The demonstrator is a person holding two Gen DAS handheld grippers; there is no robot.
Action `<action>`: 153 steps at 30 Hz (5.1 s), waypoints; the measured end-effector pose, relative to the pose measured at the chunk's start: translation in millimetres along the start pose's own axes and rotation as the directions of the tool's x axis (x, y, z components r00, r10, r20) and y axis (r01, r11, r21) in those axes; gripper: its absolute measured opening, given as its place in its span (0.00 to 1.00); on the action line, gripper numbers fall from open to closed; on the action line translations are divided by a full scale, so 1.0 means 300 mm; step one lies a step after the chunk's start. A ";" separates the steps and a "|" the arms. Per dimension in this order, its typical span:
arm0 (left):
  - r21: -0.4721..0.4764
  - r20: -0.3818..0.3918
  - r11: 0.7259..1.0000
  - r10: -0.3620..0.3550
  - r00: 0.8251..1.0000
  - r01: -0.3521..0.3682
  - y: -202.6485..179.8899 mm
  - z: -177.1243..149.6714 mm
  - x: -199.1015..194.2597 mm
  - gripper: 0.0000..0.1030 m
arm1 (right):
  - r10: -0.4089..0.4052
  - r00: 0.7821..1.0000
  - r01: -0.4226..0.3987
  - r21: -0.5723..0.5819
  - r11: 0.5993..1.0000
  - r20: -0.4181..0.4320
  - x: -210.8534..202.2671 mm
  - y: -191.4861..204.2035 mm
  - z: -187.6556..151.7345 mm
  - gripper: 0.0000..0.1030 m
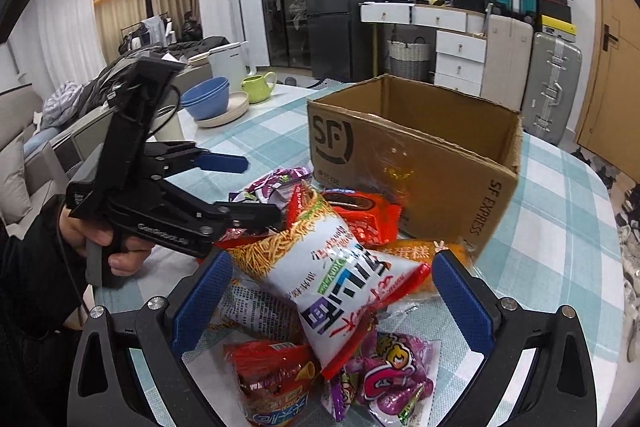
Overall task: Organize snacks
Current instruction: 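Grasp the white-orange noodle bag with the right tool while the left tool grasps a purple candy bag, then lift both held bags and carry them over the open cardboard box, then open both tools to drop the bags into the box, then move both open tools back over the remaining snack pile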
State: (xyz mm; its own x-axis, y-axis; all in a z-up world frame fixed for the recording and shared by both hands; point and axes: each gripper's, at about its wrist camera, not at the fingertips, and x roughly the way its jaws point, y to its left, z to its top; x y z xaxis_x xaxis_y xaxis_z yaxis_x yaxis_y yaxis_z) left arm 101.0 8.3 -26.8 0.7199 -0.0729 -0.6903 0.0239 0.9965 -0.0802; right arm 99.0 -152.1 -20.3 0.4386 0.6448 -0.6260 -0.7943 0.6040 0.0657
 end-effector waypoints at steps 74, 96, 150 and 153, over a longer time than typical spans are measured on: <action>-0.013 0.164 1.000 -0.011 0.986 0.014 -0.112 0.375 -0.260 0.35 | -0.132 0.959 0.051 0.305 0.951 0.251 -0.134 -0.280 0.354 0.46; -0.009 0.119 1.000 0.021 0.993 -0.020 -0.125 0.517 -0.053 0.35 | -0.115 0.975 0.047 0.328 0.943 0.191 0.056 -0.389 0.411 0.46; 0.024 0.061 1.000 0.018 0.998 -0.020 -0.138 0.428 -0.100 1.00 | -0.247 0.969 0.238 0.251 0.938 0.004 -0.082 -0.323 0.283 0.99; 0.017 0.041 1.000 0.024 0.999 -0.025 -0.135 0.379 -0.132 1.00 | -0.234 0.971 0.239 0.275 0.931 -0.053 -0.082 -0.325 0.232 0.99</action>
State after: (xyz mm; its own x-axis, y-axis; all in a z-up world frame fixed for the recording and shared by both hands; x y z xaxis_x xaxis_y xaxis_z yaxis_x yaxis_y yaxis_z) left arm 150.4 -24.4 85.7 0.7480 -0.0472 -0.6620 0.0178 0.9985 -0.0511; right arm 195.0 -194.2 42.6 0.5892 0.4603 -0.6641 -0.5190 0.8455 0.1257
